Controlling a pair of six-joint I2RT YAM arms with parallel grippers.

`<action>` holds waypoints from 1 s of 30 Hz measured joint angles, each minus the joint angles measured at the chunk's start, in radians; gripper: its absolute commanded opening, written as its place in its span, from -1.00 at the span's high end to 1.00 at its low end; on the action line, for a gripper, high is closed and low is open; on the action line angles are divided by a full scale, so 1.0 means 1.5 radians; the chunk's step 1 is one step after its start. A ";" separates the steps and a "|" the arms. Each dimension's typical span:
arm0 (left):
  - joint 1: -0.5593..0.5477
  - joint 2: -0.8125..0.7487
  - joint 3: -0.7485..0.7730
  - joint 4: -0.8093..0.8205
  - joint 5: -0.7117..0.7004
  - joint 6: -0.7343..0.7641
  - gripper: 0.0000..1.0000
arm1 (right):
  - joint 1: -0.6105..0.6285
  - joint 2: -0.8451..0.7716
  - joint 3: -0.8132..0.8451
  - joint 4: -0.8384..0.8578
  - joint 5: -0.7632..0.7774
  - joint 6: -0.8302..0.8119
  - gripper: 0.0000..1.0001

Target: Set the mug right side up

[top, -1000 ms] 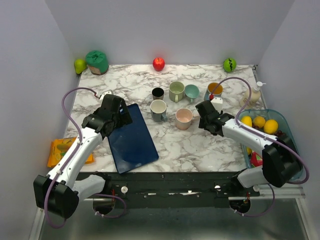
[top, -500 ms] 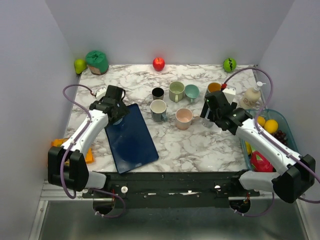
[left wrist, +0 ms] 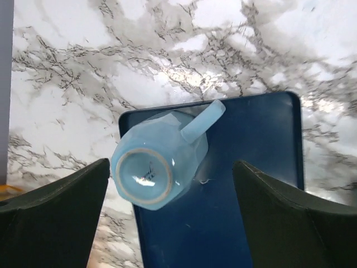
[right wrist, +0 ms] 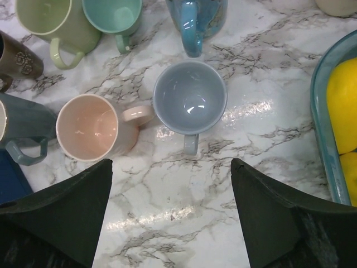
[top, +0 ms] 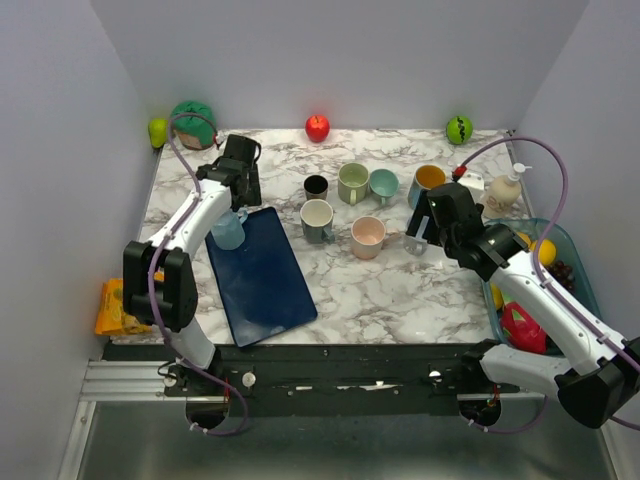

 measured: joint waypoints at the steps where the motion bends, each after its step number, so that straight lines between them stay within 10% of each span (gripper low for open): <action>1: 0.001 0.020 0.004 0.004 0.000 0.018 -0.79 | 0.000 0.001 0.000 0.000 -0.007 -0.003 -0.82; 11: 0.011 0.182 0.132 0.023 0.039 0.146 0.02 | 0.000 -0.001 -0.007 0.000 -0.055 -0.009 -0.75; 30: 0.014 0.230 0.104 -0.046 0.180 0.191 -0.08 | 0.000 -0.014 -0.037 -0.005 -0.066 -0.005 -0.69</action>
